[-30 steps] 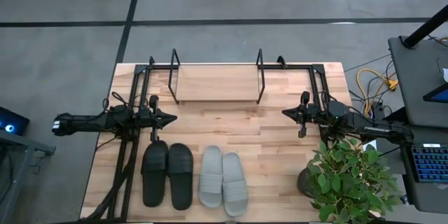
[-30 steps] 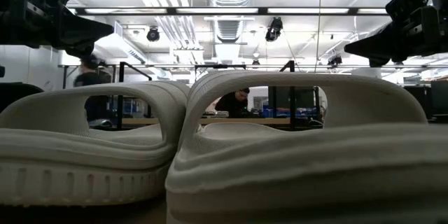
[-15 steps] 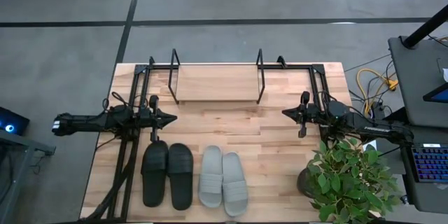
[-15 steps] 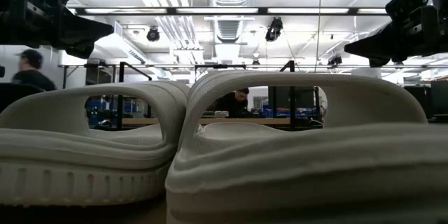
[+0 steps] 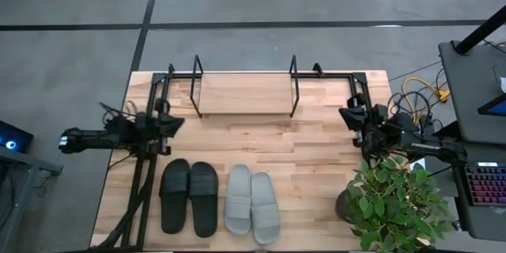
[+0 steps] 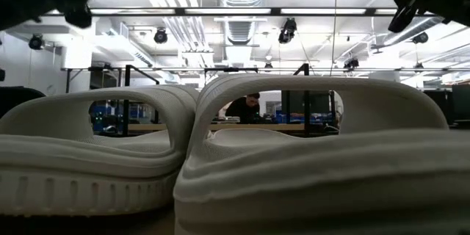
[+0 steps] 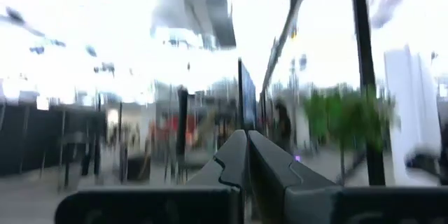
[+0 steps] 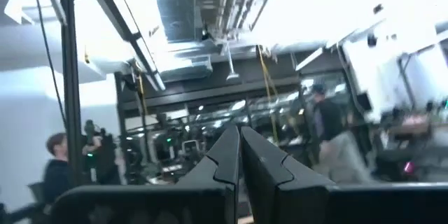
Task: Pick and place slides into the shelf
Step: Put the left black slide on the shelf
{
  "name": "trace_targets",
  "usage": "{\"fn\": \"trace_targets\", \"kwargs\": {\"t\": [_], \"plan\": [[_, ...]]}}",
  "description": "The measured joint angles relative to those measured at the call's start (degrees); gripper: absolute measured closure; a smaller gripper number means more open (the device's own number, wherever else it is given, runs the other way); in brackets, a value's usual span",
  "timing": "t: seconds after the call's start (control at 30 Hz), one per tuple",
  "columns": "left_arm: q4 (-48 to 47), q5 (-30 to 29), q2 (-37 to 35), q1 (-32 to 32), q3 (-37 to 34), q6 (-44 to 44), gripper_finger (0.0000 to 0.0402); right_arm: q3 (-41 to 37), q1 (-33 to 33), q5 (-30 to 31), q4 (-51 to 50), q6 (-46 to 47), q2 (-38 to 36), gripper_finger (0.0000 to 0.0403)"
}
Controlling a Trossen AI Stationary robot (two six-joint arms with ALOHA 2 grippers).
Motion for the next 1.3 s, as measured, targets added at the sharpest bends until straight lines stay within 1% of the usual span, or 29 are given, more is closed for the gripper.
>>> {"fn": "trace_targets", "kwargs": {"t": [0.1,0.2,0.27,0.37,0.4,0.47,0.57,0.63,0.7,0.8,0.87,0.93,1.0,1.17,1.23,1.3], "plan": [[8.01,0.27,1.99,0.0,0.39,-0.84,0.0402,0.13,0.0,1.13,0.12,-0.1,1.49,0.0394],[8.33,1.51,5.88,0.0,2.63,-0.94,0.0402,2.11,-0.02,1.56,0.03,2.57,5.25,0.0394],[7.53,1.68,9.68,-0.01,4.22,-1.01,0.0402,4.42,0.0,-1.24,-0.05,3.22,9.31,0.0394],[7.22,1.7,16.95,0.0,6.55,-0.76,0.0402,9.1,0.0,-7.07,-1.21,2.86,17.14,0.0394],[7.42,1.64,19.37,-0.01,7.43,0.2,0.0402,10.91,0.02,-7.57,-1.57,1.85,20.09,0.0394],[7.82,0.98,23.26,-0.02,9.49,3.82,0.0402,14.4,0.01,-6.47,-1.73,-1.58,25.49,0.0394],[7.99,0.5,26.37,0.0,12.05,6.26,0.0402,20.07,0.0,-3.33,-1.72,-7.99,32.68,0.0394],[7.69,0.52,28.05,0.0,13.3,7.18,0.0402,23.96,0.0,-3.1,-2.85,-9.6,37.0,0.0394],[7.95,0.49,30.36,-0.01,14.46,9.05,0.0402,27.2,0.0,-3.12,-6.29,-9.33,40.72,0.0394],[9.01,0.47,32.01,0.0,15.28,11.62,0.0402,31.37,0.13,-3.15,-11.85,-9.15,46.13,0.0394],[11.88,0.5,32.99,-0.02,15.56,11.05,0.0402,33.05,0.13,-3.14,-15.01,-8.62,49.44,0.0394],[11.89,0.49,33.23,-0.04,15.34,10.99,0.0402,33.95,0.13,-3.15,-16.6,-7.9,52.45,0.0394],[11.87,0.67,33.66,-0.04,14.83,11.0,0.0402,34.07,0.15,-3.21,-16.31,-7.41,54.92,0.0394],[11.94,0.7,34.57,-0.04,14.25,11.04,0.0401,34.36,0.13,-3.28,-14.25,-10.68,58.94,0.0394],[11.79,1.11,34.58,-0.09,14.29,10.98,0.0393,34.61,0.15,-3.37,-14.2,-11.61,59.59,0.0394],[11.81,1.98,34.69,-0.09,14.32,10.97,0.0374,34.93,0.15,-3.61,-14.17,-11.68,59.98,0.0394]]}}
